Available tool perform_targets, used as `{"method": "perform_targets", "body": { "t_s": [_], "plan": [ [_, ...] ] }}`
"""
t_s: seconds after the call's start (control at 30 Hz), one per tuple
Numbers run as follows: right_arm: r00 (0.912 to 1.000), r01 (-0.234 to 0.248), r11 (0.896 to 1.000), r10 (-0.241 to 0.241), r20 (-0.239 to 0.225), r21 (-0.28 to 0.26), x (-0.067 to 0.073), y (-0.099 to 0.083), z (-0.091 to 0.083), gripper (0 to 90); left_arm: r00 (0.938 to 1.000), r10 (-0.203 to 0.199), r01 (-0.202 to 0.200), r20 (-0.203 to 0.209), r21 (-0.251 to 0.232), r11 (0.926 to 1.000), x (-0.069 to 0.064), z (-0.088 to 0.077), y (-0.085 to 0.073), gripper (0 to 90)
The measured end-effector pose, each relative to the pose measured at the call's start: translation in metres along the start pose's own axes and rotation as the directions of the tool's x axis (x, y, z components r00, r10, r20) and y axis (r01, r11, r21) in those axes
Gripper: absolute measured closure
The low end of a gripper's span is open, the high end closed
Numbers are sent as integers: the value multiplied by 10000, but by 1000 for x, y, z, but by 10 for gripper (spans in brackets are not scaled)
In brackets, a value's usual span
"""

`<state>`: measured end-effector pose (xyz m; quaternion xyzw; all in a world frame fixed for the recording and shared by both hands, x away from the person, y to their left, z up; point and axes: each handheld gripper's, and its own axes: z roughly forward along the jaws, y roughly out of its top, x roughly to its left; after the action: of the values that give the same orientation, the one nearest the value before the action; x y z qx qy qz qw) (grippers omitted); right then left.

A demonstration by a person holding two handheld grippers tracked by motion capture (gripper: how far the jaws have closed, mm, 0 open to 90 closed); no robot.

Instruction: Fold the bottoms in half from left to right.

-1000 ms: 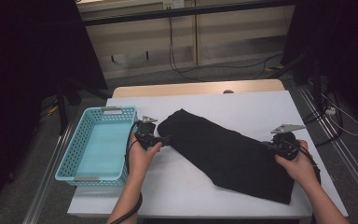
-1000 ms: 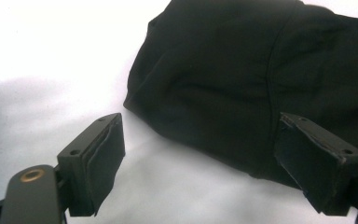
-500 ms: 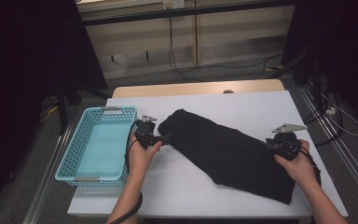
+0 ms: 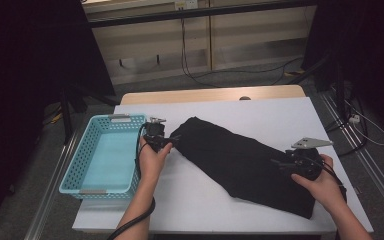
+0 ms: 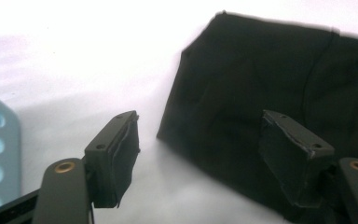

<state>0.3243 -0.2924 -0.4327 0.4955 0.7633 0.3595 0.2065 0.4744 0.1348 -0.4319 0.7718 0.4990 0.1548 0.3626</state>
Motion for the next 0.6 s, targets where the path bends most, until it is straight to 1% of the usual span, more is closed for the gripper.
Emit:
{"method": "perform_targets", "body": {
  "t_s": [0.03, 0.07, 0.1, 0.13, 0.17, 0.2, 0.23, 0.27, 0.3, 0.33, 0.37, 0.4, 0.47, 0.53, 0.57, 0.6],
  "plan": [
    [10000, 19, 10000, -19, -52, -49, 1, 0, -1, 345, 9998, 78, -76, -164, 87, 9999, 0, 2, 2, 335],
    [9999, 41, 9999, -42, -96, -102, 2, 1, -2, 342, 9992, 268, -265, -300, 117, 9996, 1, 4, 4, 366],
    [9999, 32, 9999, -33, -134, -123, 3, 1, -2, 338, 9989, 308, -305, -367, 88, 9995, 2, 5, 7, 367],
    [9998, 14, 9999, -16, -175, -136, 5, 1, -3, 335, 9987, 365, -360, -351, 130, 9993, 3, 6, 9, 409],
    [9997, 49, 9998, -53, -255, -169, 6, 1, -3, 332, 9990, 325, -325, -313, 29, 9995, 4, 7, 12, 452],
    [9995, 86, 9998, -90, -287, -156, 7, 1, -4, 329, 9990, 325, -325, -313, 29, 9995, 4, 7, 12, 457],
    [9994, 161, 9998, -166, -310, -151, 8, 1, -3, 329, 9989, 345, -345, -325, 9, 9994, 5, 7, 17, 489],
    [9992, 205, 9997, -210, -334, -144, 9, 1, -3, 329, 9991, 370, -372, -215, -56, 9993, 6, 8, 20, 513],
    [9992, 210, 9997, -214, -344, -129, 10, 1, -3, 327, 9988, 430, -432, -236, -88, 9990, 5, 8, 22, 518],
    [9990, 271, 9996, -275, -339, -107, 10, 0, -2, 326, 9992, 389, -388, -109, 62, 9992, 6, 10, 23, 566],
    [9990, 273, 9996, -275, -355, -63, 11, 0, -2, 325, 9995, 311, -311, -8, 142, 9994, 7, 13, 23, 578],
    [9989, 287, 9996, -289, -382, -50, 11, -1, -2, 325, 9997, 255, -254, -3, 296, 9992, 8, 15, 23, 580],
    [9986, 316, 9995, -315, -429, 9, 12, -2, -2, 325, 9996, 268, -266, -9, 724, 9970, 9, 20, 19, 648],
    [9984, 348, 9994, -347, -439, 22, 12, -3, -2, 325, 10000, 56, -54, -21, 1044, 9945, 10, 25, 13, 657],
    [9984, 364, 9993, -363, -441, 17, 12, -3, -3, 325, 10000, 56, -54, -21, 1044, 9945, 10, 25, 13, 665],
    [9983, 383, 9993, -381, -449, 36, 13, -4, -3, 325, 10000, 49, -42, -66, 1062, 9943, 12, 28, 9, 655]
  ]
}}
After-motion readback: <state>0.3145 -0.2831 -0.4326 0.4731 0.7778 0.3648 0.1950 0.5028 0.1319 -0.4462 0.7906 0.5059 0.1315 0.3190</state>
